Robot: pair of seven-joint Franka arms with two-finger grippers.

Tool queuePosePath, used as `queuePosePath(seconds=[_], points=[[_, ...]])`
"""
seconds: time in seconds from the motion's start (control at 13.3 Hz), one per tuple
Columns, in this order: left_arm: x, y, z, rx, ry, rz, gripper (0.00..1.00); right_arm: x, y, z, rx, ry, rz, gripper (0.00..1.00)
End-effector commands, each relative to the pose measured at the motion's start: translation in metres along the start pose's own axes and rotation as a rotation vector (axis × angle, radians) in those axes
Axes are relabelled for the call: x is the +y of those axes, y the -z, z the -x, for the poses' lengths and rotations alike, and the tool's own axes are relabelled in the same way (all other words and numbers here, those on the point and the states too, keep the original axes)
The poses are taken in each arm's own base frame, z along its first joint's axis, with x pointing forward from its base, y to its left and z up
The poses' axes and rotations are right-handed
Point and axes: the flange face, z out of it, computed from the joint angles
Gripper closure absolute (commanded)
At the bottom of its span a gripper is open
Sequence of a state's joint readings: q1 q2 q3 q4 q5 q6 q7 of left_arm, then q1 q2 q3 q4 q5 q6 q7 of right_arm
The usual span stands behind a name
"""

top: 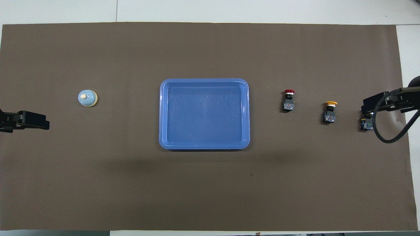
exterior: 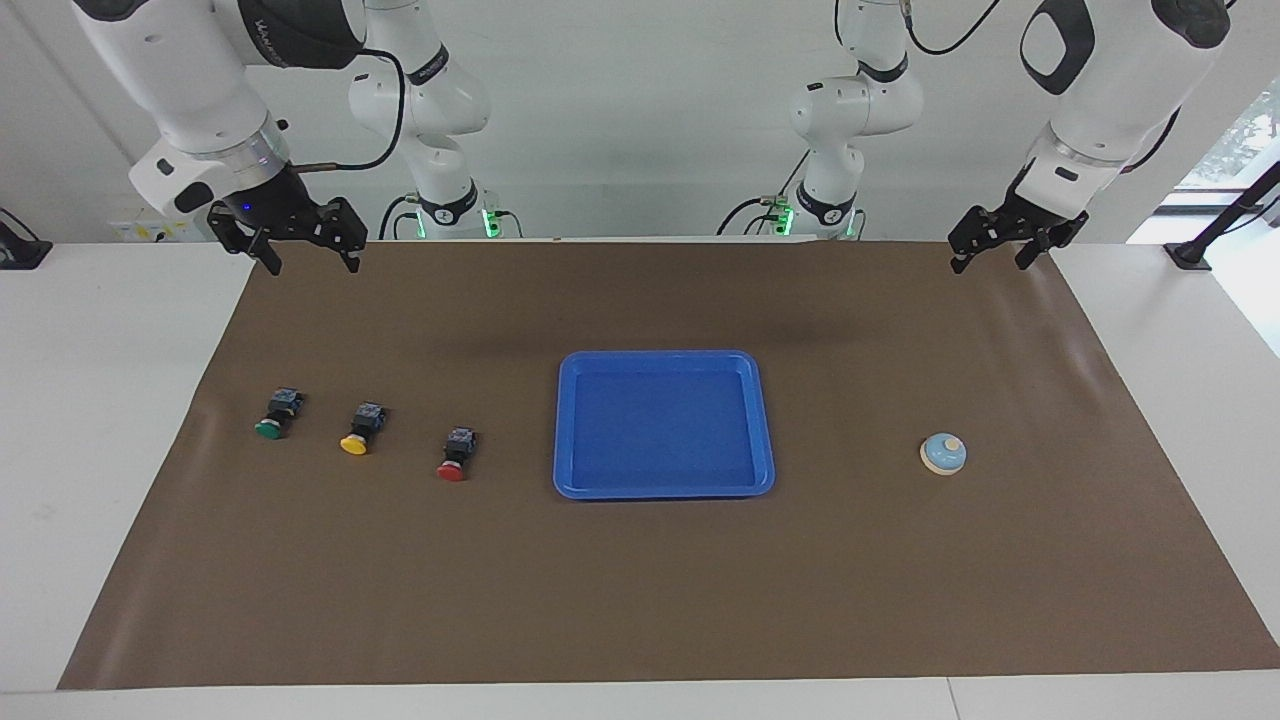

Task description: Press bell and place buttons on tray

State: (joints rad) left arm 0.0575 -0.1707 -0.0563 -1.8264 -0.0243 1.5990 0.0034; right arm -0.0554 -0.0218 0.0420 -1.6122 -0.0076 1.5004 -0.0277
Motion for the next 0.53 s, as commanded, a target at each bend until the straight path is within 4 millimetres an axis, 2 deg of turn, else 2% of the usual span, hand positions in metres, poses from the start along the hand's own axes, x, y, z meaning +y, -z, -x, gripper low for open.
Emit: queuePosePath(seconds=[0.0, 0.15, 0.45], points=[[0.003, 0.011, -0.012, -0.037, -0.015, -0.001, 0.00, 0.005, -0.001, 0.001, -0.010, 0.012, -0.001, 0.00], [0.016, 0.011, -0.011, -0.031, -0.045, -0.002, 0.00, 0.005, -0.001, 0.001, -0.010, 0.012, 0.000, 0.00], [0.016, 0.009, -0.009, -0.045, -0.047, -0.002, 0.00, 0.005, -0.001, 0.001, -0.011, 0.012, -0.001, 0.00]])
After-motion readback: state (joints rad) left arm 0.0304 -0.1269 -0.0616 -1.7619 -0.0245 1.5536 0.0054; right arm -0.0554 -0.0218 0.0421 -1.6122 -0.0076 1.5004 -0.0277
